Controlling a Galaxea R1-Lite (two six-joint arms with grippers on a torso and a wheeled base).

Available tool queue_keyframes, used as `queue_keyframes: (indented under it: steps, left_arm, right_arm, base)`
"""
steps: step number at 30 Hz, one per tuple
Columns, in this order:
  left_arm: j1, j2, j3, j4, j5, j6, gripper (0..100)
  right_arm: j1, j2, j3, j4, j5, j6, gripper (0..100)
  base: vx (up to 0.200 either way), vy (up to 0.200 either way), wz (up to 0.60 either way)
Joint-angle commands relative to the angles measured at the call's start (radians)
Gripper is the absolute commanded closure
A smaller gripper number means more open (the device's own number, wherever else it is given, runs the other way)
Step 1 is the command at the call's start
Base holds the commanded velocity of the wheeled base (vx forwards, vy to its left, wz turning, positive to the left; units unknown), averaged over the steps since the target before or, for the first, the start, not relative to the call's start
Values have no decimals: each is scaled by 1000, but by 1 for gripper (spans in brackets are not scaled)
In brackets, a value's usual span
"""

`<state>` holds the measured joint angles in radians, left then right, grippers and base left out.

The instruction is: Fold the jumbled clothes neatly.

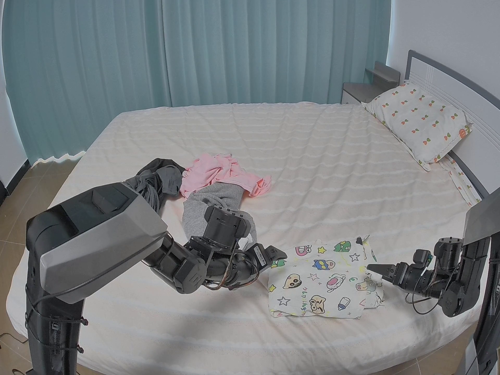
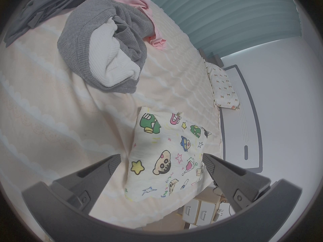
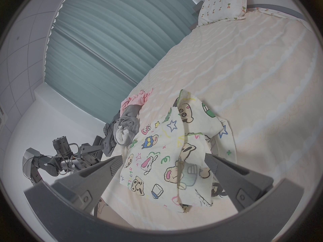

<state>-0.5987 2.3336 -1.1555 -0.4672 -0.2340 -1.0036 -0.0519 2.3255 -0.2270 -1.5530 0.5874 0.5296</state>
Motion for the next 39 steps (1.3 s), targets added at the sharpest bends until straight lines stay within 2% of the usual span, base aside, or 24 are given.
queue_keyframes:
  steps: [1, 7, 13, 15, 18, 19, 20, 22, 29, 39]
  left_arm:
    - [-1, -17, 2, -1, 1, -4, 0]
    - [-1, -22, 5, 2, 1, -4, 0]
    - [2, -40, 65, 1, -1, 2, 0]
    - [13, -43, 83, 2, -1, 31, 0]
    - [57, -40, 131, 16, 4, 212, 0]
    - [62, -40, 135, 18, 5, 232, 0]
    - [85, -31, 154, 19, 10, 335, 0]
    - [105, -16, 158, 22, 27, 419, 0]
    - [123, 33, 146, 21, 81, 520, 0]
    - [112, 84, 71, 33, 87, 510, 0]
  right_arm:
    - [-2, 0, 2, -10, 0, 0, 0]
    - [-11, -3, -3, -12, 0, 0, 0]
    - [-11, -5, -2, -12, 0, 0, 0]
    - [-11, -8, -3, -12, 0, 0, 0]
    - [-11, -8, -3, -12, 0, 0, 0]
    - [-11, -9, -2, -12, 0, 0, 0]
    - [-11, -9, -2, -12, 0, 0, 0]
    - [-11, -8, -3, -12, 0, 0, 0]
    - [-9, -8, -2, -12, 0, 0, 0]
    - [-8, -5, -2, -12, 0, -2, 0]
  base:
    - [0, -200, 0]
    - [0, -200, 0]
    - [0, -200, 0]
    - [0, -200, 0]
    - [0, 0, 0]
    - [0, 0, 0]
    - [0, 0, 0]
    - [0, 0, 0]
    - [0, 0, 0]
    - [0, 0, 0]
